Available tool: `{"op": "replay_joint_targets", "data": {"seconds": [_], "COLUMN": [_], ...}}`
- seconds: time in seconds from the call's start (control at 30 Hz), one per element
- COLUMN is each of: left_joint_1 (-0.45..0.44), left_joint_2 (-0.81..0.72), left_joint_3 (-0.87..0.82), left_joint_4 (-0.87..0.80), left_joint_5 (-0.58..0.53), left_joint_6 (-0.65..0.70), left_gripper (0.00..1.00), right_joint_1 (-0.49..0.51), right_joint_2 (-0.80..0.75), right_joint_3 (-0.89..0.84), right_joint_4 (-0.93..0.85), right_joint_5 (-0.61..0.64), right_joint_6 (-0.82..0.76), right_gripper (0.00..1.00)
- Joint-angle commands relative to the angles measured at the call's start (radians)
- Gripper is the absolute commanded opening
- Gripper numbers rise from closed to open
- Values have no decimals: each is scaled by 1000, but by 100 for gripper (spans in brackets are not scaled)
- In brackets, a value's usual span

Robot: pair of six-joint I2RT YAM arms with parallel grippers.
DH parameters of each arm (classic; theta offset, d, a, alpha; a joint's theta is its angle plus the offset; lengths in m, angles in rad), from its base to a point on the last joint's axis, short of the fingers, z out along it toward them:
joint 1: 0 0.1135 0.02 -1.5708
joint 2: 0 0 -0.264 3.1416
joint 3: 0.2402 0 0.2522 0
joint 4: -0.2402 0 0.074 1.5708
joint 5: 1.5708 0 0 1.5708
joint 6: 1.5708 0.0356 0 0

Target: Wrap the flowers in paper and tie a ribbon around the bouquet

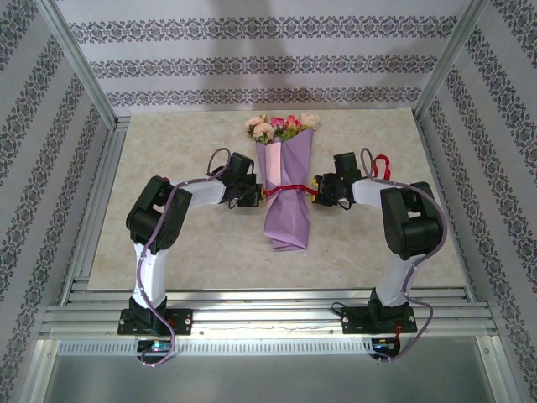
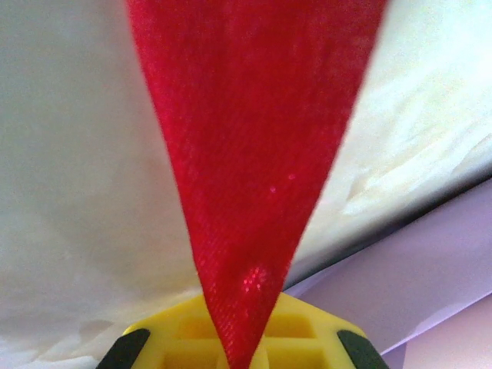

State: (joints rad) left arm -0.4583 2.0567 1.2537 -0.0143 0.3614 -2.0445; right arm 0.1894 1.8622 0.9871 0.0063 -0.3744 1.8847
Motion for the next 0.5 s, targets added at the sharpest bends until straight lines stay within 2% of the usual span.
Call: {"op": "replay_joint_targets", "data": {"seconds": [0.0, 0.07, 0.17, 0.33, 0.47], "left_joint_1": [-12, -10, -5, 45, 107], "left_joint_2": [1, 2, 1, -59, -121], "left_joint_3": [-14, -16, -21, -78, -181], "left_joint_4": [30, 34, 55, 111, 220], "left_joint_5": [-17, -18, -18, -61, -84], "left_joint_6": [-9, -9, -8, 50, 51], "left_gripper": [0, 0, 0, 0, 0], "right_joint_1": [24, 31, 33, -15, -100], "right_joint_2": [38, 46, 37, -30, -41], "right_joint_3": [30, 40, 37, -6, -55], "right_joint_4": [44, 53, 60, 87, 140], "right_joint_5": [15, 14, 27, 84, 34], "right_joint_6": [39, 43, 48, -40, -103], "right_gripper": [35, 28, 2, 0, 0]}}
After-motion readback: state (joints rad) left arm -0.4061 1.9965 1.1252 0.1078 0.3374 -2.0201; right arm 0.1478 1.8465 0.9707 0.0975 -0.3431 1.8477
